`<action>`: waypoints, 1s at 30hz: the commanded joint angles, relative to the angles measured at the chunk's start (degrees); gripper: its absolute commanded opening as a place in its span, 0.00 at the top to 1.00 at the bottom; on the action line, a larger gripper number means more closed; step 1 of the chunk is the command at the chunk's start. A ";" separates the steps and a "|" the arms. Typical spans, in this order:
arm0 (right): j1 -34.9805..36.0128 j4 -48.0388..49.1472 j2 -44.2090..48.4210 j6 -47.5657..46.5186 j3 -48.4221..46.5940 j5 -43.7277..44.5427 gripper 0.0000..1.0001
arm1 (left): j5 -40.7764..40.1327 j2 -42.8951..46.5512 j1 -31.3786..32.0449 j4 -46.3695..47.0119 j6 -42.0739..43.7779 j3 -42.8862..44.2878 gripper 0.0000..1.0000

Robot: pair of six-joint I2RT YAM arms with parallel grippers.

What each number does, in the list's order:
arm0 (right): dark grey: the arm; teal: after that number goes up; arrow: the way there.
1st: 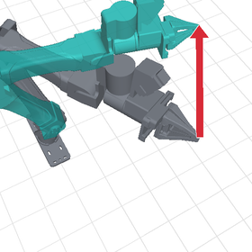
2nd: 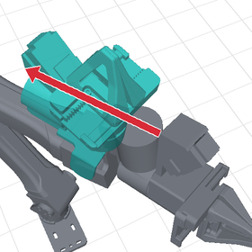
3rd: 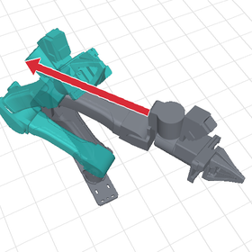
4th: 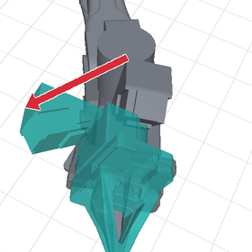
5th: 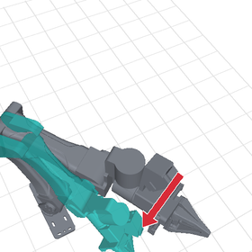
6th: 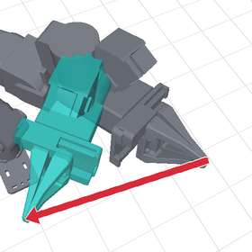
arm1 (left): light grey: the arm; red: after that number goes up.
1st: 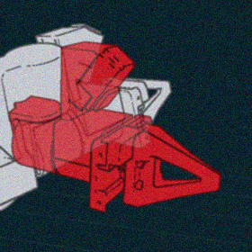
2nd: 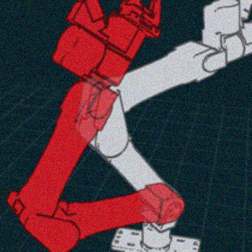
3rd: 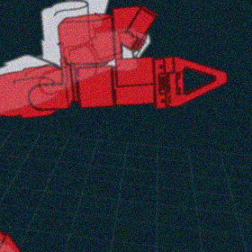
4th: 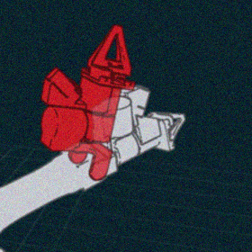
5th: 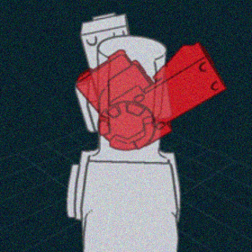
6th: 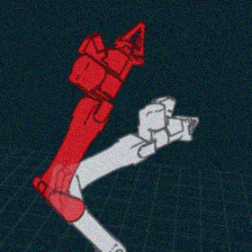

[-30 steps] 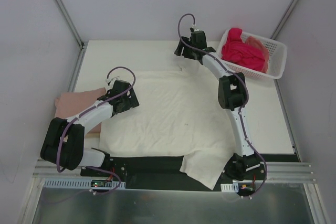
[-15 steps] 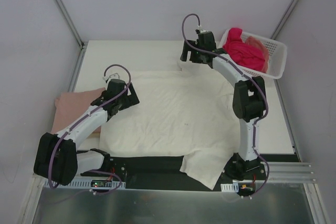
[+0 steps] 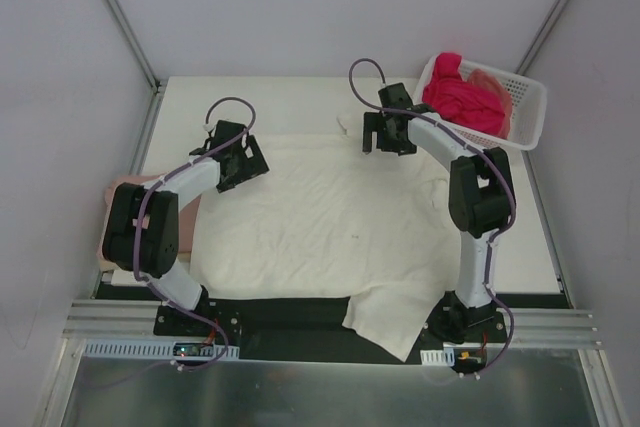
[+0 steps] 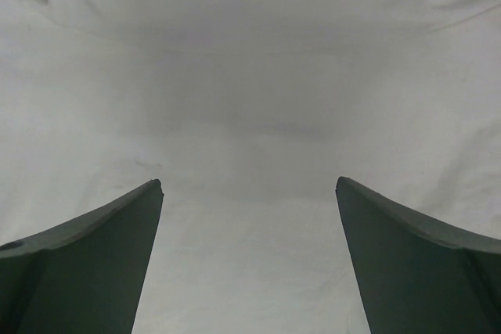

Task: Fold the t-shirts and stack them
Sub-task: Flatten out the tshirt

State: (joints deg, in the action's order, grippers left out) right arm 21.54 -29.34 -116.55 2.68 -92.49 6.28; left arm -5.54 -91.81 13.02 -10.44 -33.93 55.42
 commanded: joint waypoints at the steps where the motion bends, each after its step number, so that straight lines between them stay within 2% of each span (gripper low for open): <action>1: -1.06 -5.64 -5.51 -1.98 -6.47 3.73 0.03 | 2.46 -7.22 -1.06 -2.74 -0.70 7.05 0.01; 6: -3.16 -6.69 -10.35 -1.10 -11.38 -0.82 0.03 | 2.04 -15.05 -1.24 -6.17 -1.13 13.92 0.01; 12: -4.22 -13.72 -22.30 -2.06 -29.31 -7.67 0.03 | 2.11 -24.28 -3.25 -11.62 -2.45 26.29 0.01; 15: -4.93 -14.96 -28.27 -2.15 -37.22 -7.95 0.03 | 3.52 -29.02 -4.83 -12.59 -3.33 31.13 0.01; 19: -5.89 -7.86 -29.78 -0.66 -40.04 -12.42 0.03 | 5.36 -34.21 -6.42 -13.64 -3.16 38.70 0.01; 24: -6.16 -0.99 -29.70 -0.83 -43.56 -9.98 0.03 | 6.77 -37.83 -6.78 -14.17 -1.93 46.44 0.01; 26: -6.07 -0.10 -29.09 -1.53 -44.00 -11.20 0.03 | 7.38 -37.13 -6.78 -14.17 -1.40 47.06 0.01; 30: -5.28 -0.10 -22.61 -4.25 -41.64 -12.26 0.03 | 9.23 -29.95 -6.25 -14.26 -0.35 44.96 0.01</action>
State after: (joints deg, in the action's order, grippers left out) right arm 15.29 -32.45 -146.19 1.13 -133.29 -3.86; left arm 0.47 -127.59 6.33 -23.18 -36.05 101.06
